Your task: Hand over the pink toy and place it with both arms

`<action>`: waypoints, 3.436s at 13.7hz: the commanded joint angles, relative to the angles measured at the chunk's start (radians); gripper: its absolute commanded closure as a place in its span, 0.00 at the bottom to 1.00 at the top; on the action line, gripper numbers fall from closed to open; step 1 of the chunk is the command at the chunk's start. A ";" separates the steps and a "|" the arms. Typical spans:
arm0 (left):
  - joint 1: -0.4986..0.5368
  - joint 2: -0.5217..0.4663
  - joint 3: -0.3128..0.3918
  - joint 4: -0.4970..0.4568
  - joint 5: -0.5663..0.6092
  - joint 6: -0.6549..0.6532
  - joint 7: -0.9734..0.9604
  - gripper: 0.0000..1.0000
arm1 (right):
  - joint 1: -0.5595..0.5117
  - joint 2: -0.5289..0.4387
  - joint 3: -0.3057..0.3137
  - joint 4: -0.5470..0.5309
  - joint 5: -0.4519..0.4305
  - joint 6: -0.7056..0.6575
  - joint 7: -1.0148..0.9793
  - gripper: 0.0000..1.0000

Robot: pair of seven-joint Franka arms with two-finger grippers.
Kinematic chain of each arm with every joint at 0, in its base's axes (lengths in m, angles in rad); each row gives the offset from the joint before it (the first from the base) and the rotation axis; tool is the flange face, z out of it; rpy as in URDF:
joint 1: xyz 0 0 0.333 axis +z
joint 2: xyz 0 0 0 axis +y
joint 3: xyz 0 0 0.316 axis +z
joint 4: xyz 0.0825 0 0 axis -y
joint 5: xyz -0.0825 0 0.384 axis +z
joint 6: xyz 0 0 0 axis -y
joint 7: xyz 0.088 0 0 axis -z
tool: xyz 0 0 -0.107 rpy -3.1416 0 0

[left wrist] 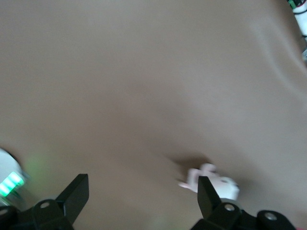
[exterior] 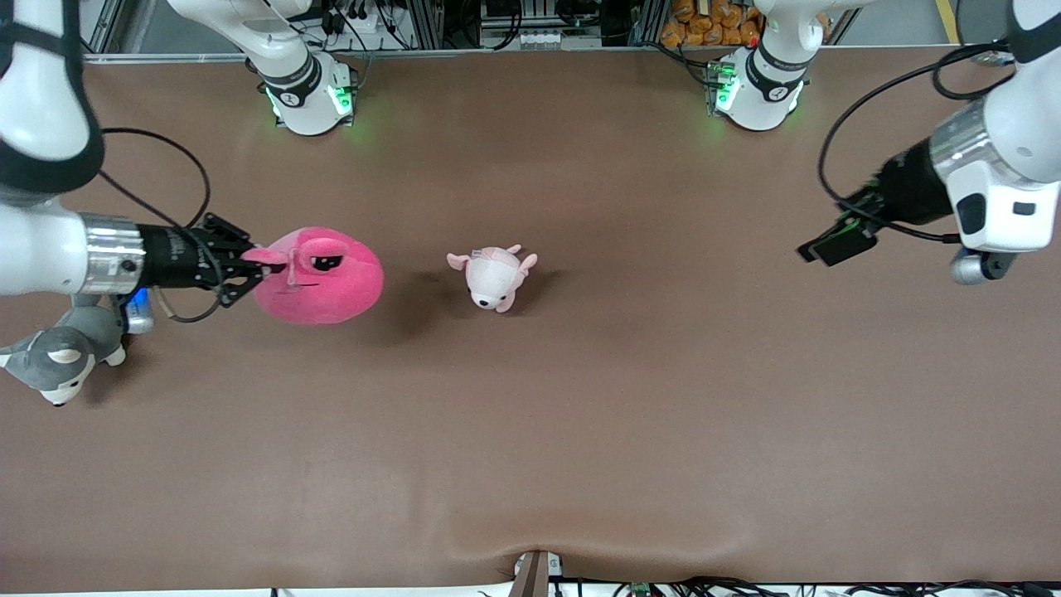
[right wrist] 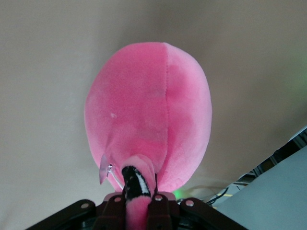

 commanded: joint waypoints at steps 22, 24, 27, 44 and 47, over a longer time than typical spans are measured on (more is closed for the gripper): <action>0.025 -0.031 -0.004 -0.019 0.208 -0.041 0.439 0.00 | -0.277 0.160 0.021 -0.213 -0.147 0.118 -0.570 0.00; 0.010 -0.040 0.051 -0.031 0.174 -0.027 0.514 0.00 | -0.273 0.116 0.024 -0.190 -0.207 0.097 -0.648 0.00; -0.177 -0.114 0.287 -0.130 0.153 0.010 0.620 0.00 | -0.232 0.027 0.030 -0.190 -0.330 0.107 -0.909 0.00; -0.193 -0.309 0.319 -0.298 0.145 0.039 0.638 0.00 | -0.026 -0.328 0.027 -0.224 -0.537 0.200 -1.090 0.00; -0.187 -0.297 0.318 -0.284 0.146 0.039 0.638 0.00 | -0.015 -0.314 0.029 -0.089 -0.536 0.124 -1.173 0.00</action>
